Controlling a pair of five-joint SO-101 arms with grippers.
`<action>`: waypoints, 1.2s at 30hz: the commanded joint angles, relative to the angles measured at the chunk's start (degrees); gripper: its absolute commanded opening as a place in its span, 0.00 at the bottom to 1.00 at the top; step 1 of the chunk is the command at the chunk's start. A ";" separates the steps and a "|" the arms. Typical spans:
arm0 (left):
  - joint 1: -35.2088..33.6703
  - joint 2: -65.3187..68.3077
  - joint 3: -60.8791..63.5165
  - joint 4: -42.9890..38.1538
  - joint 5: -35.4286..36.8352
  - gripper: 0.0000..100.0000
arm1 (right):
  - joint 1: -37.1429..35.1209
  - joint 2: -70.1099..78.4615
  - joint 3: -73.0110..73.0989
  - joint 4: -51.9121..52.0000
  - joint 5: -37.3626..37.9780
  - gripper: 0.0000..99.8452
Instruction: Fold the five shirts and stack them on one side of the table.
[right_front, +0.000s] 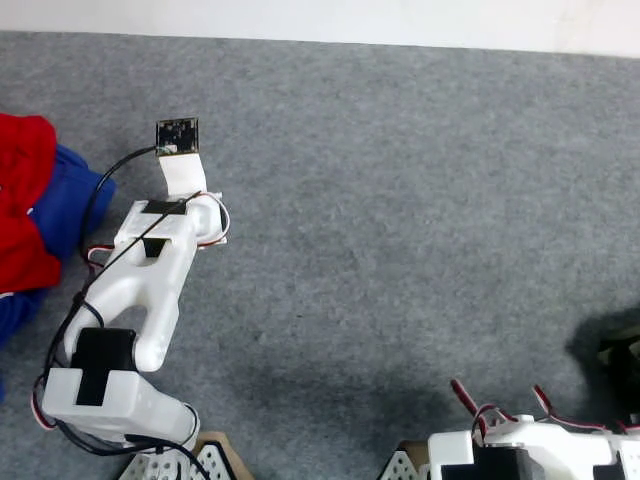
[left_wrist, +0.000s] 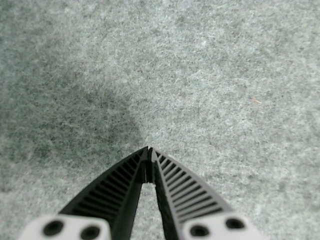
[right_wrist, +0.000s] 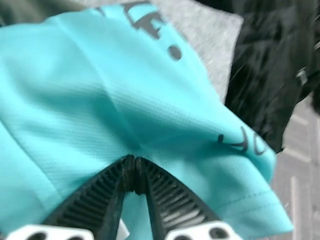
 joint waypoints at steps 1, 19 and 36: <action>0.48 -0.40 -0.40 -0.88 -0.44 0.01 | 0.75 -0.04 -0.48 -4.26 1.49 0.01; 0.40 -0.40 -0.31 -0.88 -0.44 0.01 | -0.31 -14.99 -10.68 12.35 -11.52 0.21; -0.48 -0.40 -0.40 -0.88 -0.44 0.01 | -8.66 32.40 -70.55 53.76 -18.55 0.21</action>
